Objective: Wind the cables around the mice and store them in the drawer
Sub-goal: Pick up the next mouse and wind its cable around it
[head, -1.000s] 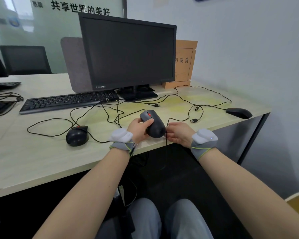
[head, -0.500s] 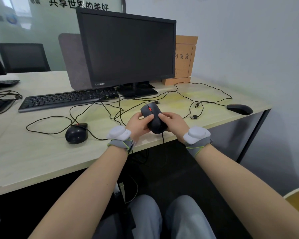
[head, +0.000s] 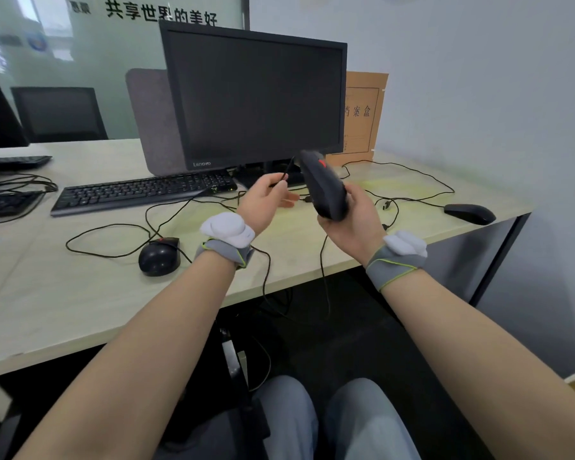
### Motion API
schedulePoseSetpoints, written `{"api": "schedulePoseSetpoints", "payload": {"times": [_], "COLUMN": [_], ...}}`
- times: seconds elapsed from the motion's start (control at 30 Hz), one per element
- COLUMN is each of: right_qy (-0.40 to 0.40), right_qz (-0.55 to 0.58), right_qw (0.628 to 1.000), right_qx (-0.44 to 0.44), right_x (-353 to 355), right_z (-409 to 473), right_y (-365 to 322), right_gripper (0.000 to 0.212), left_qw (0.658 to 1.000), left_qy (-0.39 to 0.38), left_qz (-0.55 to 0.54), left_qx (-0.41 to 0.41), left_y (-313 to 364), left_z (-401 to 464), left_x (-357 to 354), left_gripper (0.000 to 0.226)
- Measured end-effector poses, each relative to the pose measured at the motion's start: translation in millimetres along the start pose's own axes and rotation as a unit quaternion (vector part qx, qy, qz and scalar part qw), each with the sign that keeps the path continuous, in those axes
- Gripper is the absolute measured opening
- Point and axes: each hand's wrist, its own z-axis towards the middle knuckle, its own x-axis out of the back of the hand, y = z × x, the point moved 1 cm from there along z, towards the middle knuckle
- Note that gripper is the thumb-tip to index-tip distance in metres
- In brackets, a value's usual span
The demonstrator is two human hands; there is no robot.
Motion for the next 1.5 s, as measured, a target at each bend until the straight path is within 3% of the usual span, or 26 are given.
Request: {"api": "schedulePoseSetpoints", "payload": {"times": [0.17,0.27,0.37,0.6,0.73,0.83,0.97,1.1,1.17,1.2,1.27,1.33,1.37,1.43,1.5], "right_qy": [-0.048,-0.041,0.016,0.051,-0.006,-0.069,-0.091,0.025,0.082,0.107,0.127,0.096,0.066,-0.017,-0.117], "right_qz": [0.057,0.001,-0.117,-0.155,-0.165,-0.37,-0.608,-0.721,-0.76,-0.75,-0.663,-0.545,-0.508,-0.518,-0.606], "right_qw": [0.995,0.996,0.99,0.984,0.986,0.925,0.788,0.683,0.632,0.641,0.725,0.809,0.829,0.819,0.76], "right_qx": [0.066,0.082,0.082,0.068,0.013,-0.051,0.039,0.116,0.128,0.128,0.135,0.196,0.226,0.246,0.204], "right_x": [-10.6,-4.0,4.6,12.3,8.7,5.2,7.9,4.2,3.6,6.1,6.7,-2.5,-10.8,-28.9,-43.9], "right_z": [0.2,0.7,-0.4,-0.8,-2.4,-11.3,-14.1,0.1,6.7,9.9,15.6,16.0,13.9,8.1,2.0], "right_y": [-7.4,-5.6,-3.0,12.9,26.1,42.5,37.7,25.3,17.5,13.0,3.0,-7.1,-12.2,-21.2,-28.3], "right_gripper": [0.024,0.024,0.024,0.022,0.041,0.038,0.008,0.017,0.021,0.022,0.024,0.02,0.017,0.01,0.008], "left_qw": [0.991,0.976,0.957,0.965,0.955,0.943,0.923,0.932,0.919,0.91,0.898,0.906,0.918,0.948,0.971], "left_qy": [-0.017,-0.034,-0.031,-0.006,0.017,0.041,0.078,0.107,0.122,0.128,0.136,0.139,0.145,0.16,0.15], "left_qz": [-0.125,-0.201,-0.259,-0.224,-0.274,-0.318,-0.37,-0.334,-0.364,-0.386,-0.413,-0.397,-0.367,-0.269,-0.171], "left_qx": [0.036,0.073,0.129,0.133,0.115,0.087,0.073,0.089,0.087,0.081,0.06,0.043,0.042,0.058,0.072], "left_y": [8.0,12.2,10.6,-8.4,-5.2,5.4,12.9,-1.7,-9.6,-11.6,-13.4,-14.3,-15.3,-19.9,-26.1], "left_z": [-8.9,-13.1,-18.0,-22.6,-23.6,-18.1,-6.1,-2.6,-3.7,-4.6,-4.9,-6.1,-7.2,-10.7,-14.6], "left_x": [-17.6,-26.7,-33.1,-46.5,-48.2,-41.8,-17.4,6.9,17.8,23.3,35.7,45.8,50.0,57.7,64.8], "left_gripper": [0.034,0.032,0.033,0.024,0.014,0.019,0.02,0.02,0.02,0.02,0.019,0.015,0.011,0.002,0.008]}}
